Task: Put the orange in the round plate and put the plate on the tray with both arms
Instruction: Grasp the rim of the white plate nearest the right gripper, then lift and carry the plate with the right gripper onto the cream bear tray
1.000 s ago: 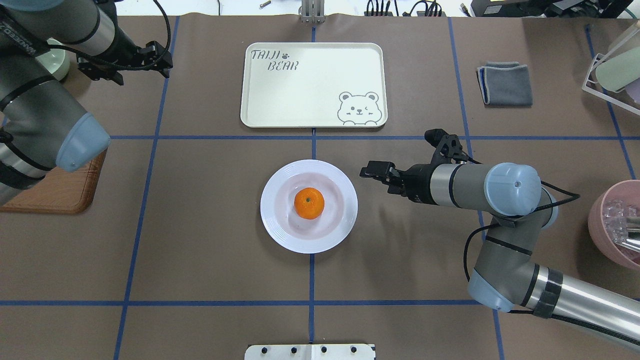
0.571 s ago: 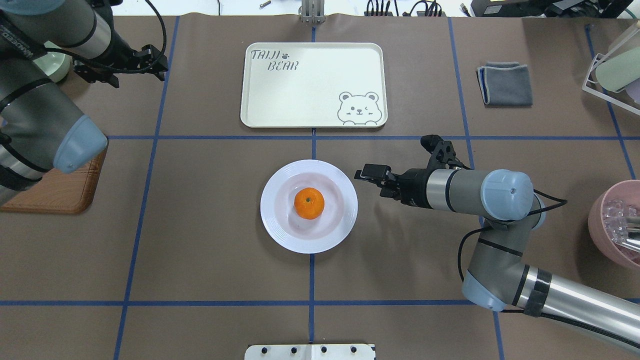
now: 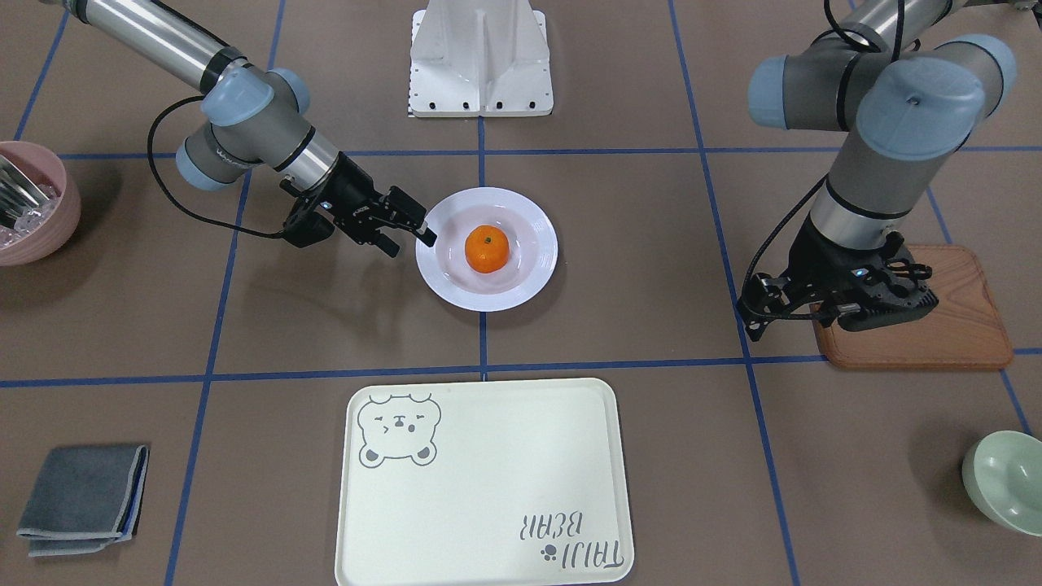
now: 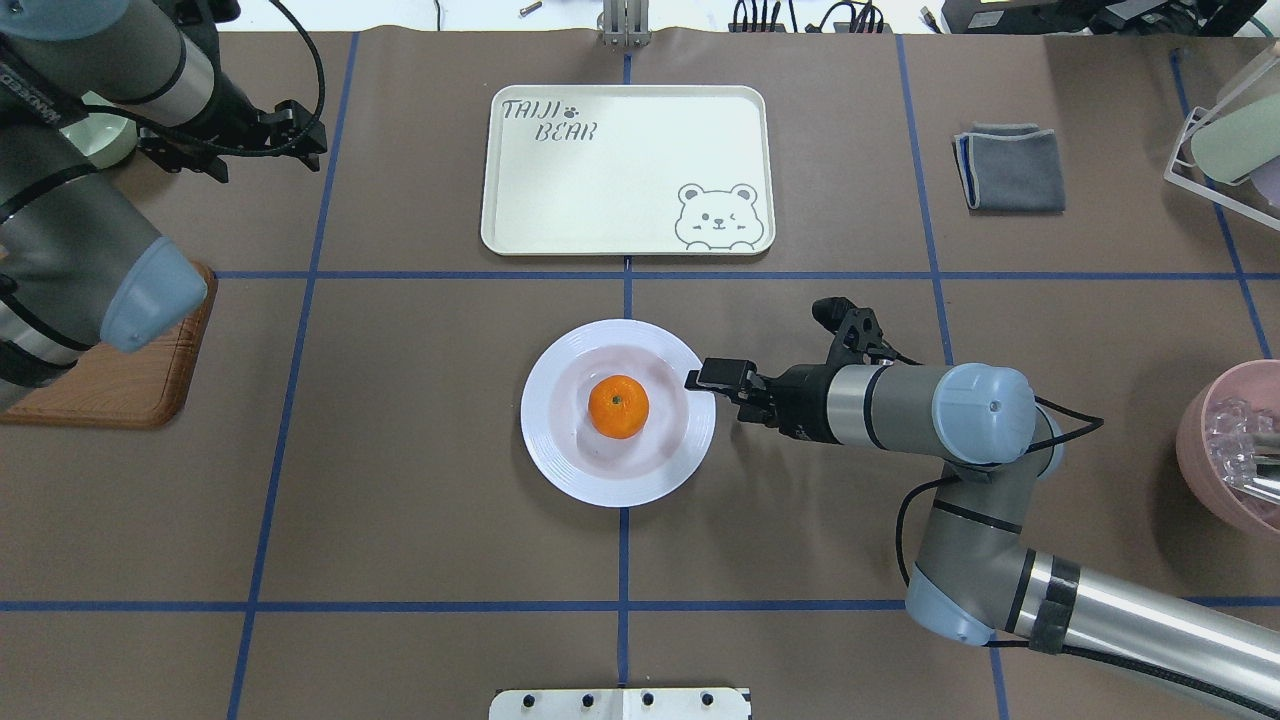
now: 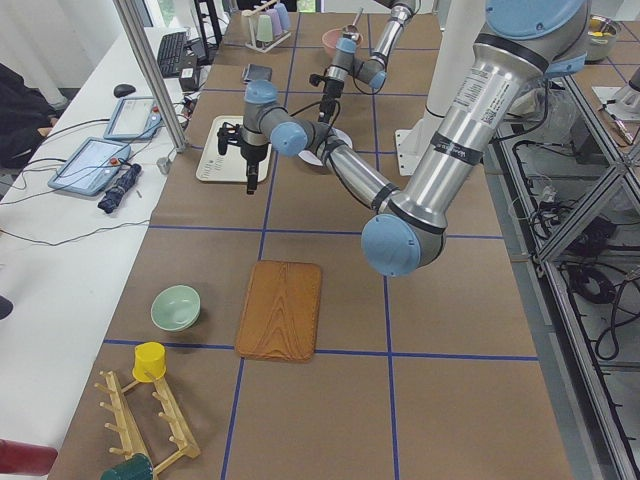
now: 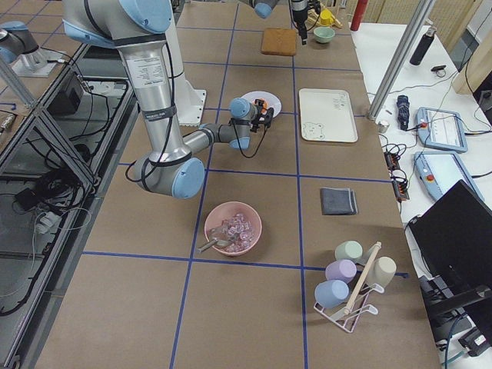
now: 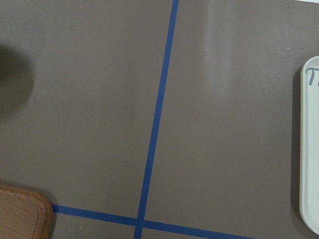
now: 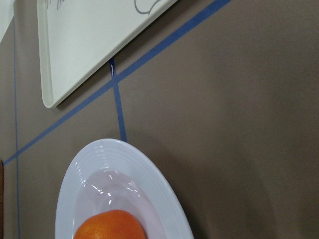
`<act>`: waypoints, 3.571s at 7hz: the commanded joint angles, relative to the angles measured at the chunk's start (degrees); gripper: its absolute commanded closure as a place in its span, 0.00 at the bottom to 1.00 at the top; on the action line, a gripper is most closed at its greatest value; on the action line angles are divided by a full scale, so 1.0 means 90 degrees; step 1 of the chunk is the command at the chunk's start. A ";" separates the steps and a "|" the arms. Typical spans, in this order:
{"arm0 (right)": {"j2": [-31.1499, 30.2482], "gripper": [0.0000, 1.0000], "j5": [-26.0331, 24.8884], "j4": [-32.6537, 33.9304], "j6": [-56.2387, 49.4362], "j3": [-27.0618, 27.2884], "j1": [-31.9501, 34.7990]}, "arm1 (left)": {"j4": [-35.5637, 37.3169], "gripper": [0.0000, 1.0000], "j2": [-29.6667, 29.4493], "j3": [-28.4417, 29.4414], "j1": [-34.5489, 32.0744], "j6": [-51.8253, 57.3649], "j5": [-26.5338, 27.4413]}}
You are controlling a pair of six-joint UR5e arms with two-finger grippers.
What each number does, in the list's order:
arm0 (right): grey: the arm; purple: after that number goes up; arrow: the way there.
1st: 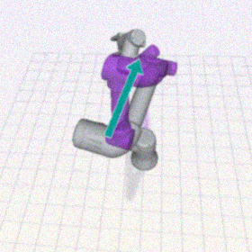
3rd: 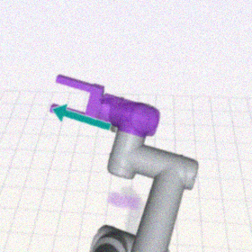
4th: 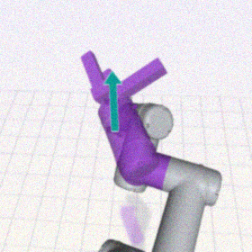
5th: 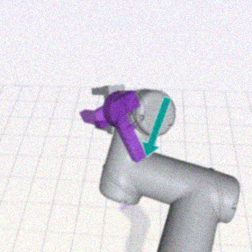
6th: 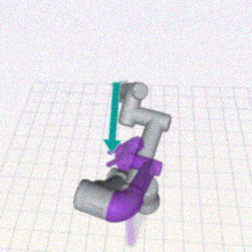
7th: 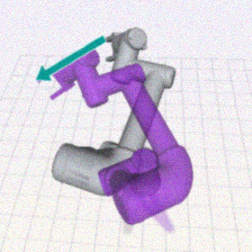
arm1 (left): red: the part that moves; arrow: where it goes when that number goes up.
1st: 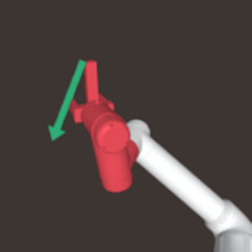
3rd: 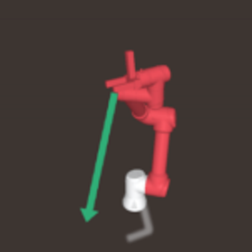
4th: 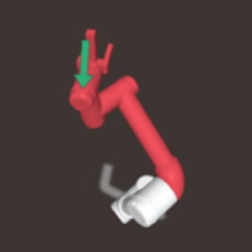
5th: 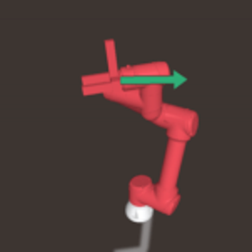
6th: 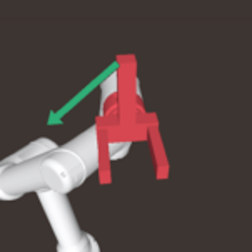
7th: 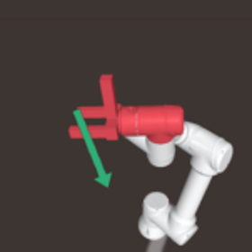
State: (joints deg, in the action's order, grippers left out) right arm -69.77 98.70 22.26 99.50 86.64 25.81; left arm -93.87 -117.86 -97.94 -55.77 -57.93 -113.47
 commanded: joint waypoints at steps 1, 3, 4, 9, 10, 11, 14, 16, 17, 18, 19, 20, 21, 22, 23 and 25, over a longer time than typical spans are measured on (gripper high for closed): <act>0.0134 0.00 0.0000 -0.0002 -0.0001 -0.0182 -0.0075 | 0.0000 0.01 0.0020 0.0013 0.0005 0.0001 0.0001; 0.0242 0.00 0.0010 -0.0002 0.0047 -0.0202 -0.0085 | 0.0000 0.01 0.0039 0.0023 0.0005 0.0001 0.0001; 0.0281 0.00 0.0019 -0.0012 0.0077 -0.0202 -0.0094 | 0.0000 0.01 0.0039 0.0023 0.0005 0.0001 0.0001; 0.0311 0.00 -0.0059 -0.0920 0.0233 -0.0622 -0.0270 | 0.0010 0.01 0.0107 0.0003 0.0015 0.0001 0.0001; 0.0407 0.00 -0.0068 -0.0920 0.0233 -0.0661 -0.0280 | 0.0000 0.01 0.0107 0.0023 0.0015 0.0001 0.0001; 0.0486 0.00 -0.0107 -0.0920 0.0282 -0.0758 -0.0309 | 0.0010 0.01 0.0107 0.0023 0.0015 0.0001 0.0001; 0.0584 0.02 -0.0107 -0.0910 0.0457 -0.0818 -0.0338 | 0.0010 0.01 0.0107 0.0023 0.0015 0.0001 0.0001; 0.0682 0.52 -0.0127 -0.0920 0.0710 -0.0779 -0.0319 | 0.0000 0.01 0.0107 0.0033 0.0015 0.0001 0.0001; 0.0720 0.70 -0.0214 -0.0920 0.0770 -0.0759 -0.0309 | 0.0010 0.01 0.0107 0.0033 0.0015 0.0001 0.0001; 0.0721 0.75 -0.0283 -0.0930 0.0800 -0.0740 -0.0309 | 0.0010 0.01 0.0107 0.0033 0.0015 0.0001 0.0001; 0.0779 0.84 -0.0351 -0.0930 0.0819 -0.0739 -0.0309 | 0.0010 0.01 0.0107 0.0033 0.0005 0.0001 0.0001; 0.0886 1.00 -0.0526 -0.1007 0.1206 -0.0701 -0.0319 | 0.0010 0.01 0.0117 0.0033 0.0005 0.0001 0.0001; 0.0954 1.00 -0.0798 -0.1279 0.1287 -0.0623 -0.0300 | 0.0010 0.01 0.0185 0.0013 0.0005 0.0001 0.0001; 0.0994 1.00 -0.1062 -0.1407 0.1298 -0.0603 -0.0309 | 0.0000 0.01 0.0215 -0.0006 0.0005 0.0001 0.0001; 0.1004 1.00 -0.1326 -0.1399 0.1298 -0.0554 -0.0300 | 0.0000 0.01 0.0225 -0.0016 0.0005 0.0001 0.0001; 0.1121 1.00 -0.1621 -0.1244 0.1453 -0.0622 0.0185 | 0.0010 0.01 0.0225 0.0042 0.0005 0.0011 0.0001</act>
State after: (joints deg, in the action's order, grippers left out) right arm -60.18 85.54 10.19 111.51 81.37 24.63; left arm -93.81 -115.88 -97.85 -55.72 -57.90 -113.47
